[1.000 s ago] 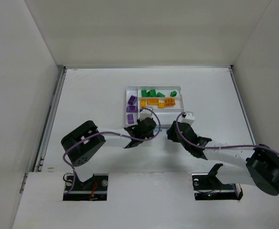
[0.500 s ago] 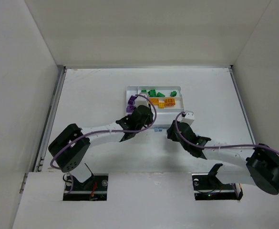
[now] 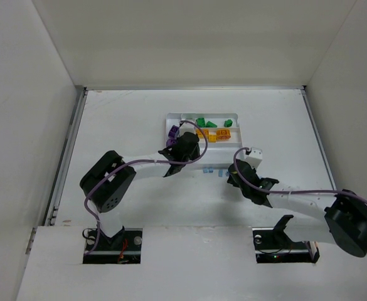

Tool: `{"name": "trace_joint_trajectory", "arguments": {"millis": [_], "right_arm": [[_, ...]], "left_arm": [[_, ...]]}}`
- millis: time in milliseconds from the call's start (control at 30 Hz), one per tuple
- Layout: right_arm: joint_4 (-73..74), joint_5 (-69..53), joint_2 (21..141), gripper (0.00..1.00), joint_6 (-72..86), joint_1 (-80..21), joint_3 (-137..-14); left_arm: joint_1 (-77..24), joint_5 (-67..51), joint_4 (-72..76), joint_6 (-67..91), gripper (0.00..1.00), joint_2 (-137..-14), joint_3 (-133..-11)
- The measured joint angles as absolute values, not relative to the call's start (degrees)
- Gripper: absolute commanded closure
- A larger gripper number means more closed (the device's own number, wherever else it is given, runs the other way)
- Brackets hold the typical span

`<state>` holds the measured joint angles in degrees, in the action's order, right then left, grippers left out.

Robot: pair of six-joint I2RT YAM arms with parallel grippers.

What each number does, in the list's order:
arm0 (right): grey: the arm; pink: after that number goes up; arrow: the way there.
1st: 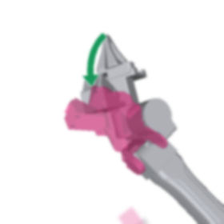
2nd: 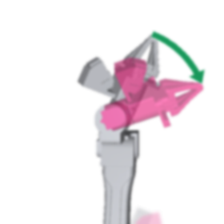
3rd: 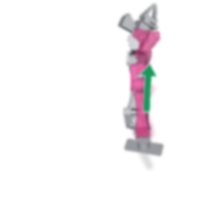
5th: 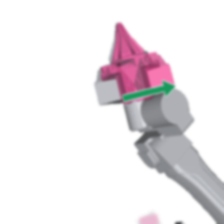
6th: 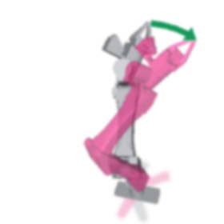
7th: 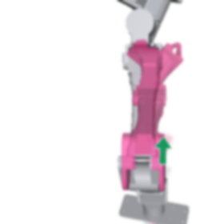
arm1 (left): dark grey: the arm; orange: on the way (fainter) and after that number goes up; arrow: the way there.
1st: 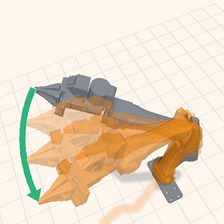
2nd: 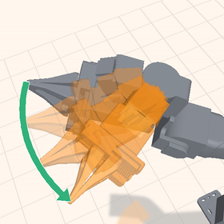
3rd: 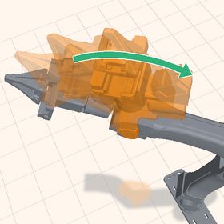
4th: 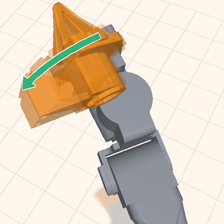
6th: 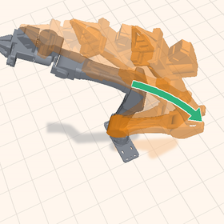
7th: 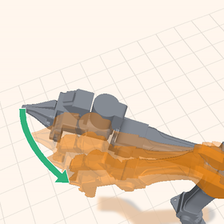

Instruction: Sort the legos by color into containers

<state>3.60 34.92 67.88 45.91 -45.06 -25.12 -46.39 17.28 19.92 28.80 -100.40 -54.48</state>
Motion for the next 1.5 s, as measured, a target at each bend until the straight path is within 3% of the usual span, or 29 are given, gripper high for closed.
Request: {"name": "trace_joint_trajectory", "arguments": {"millis": [400, 600, 767, 1033, 1433, 1500], "right_arm": [[6.00, 34.98, 76.03, 0.48, 46.78, -44.64, -31.68], [6.02, 33.30, 78.26, 0.50, 47.81, -44.60, -32.27], [6.02, 32.51, 81.41, 0.57, 48.42, -44.21, -33.98], [6.15, 33.58, 84.84, 0.80, 49.10, -44.27, -36.56], [7.66, 31.64, 74.63, 0.79, 45.36, -44.42, -39.29], [5.52, 30.20, 76.34, 0.72, 43.59, -43.27, -41.45]], "left_arm": [[-46.26, 17.12, 21.02, 29.06, 0.61, -101.01, -52.75], [-45.34, 17.15, 23.00, 29.36, 0.60, -97.71, -47.64], [-45.19, 17.15, 28.34, 30.06, 0.60, -93.82, -43.16], [-44.14, 17.12, 35.38, 31.11, 0.59, -91.39, -38.76], [-46.17, 16.40, 37.12, 31.09, 0.61, -91.39, -38.74], [-46.78, 16.23, 37.10, 31.00, 0.61, -91.39, -38.74]]}}
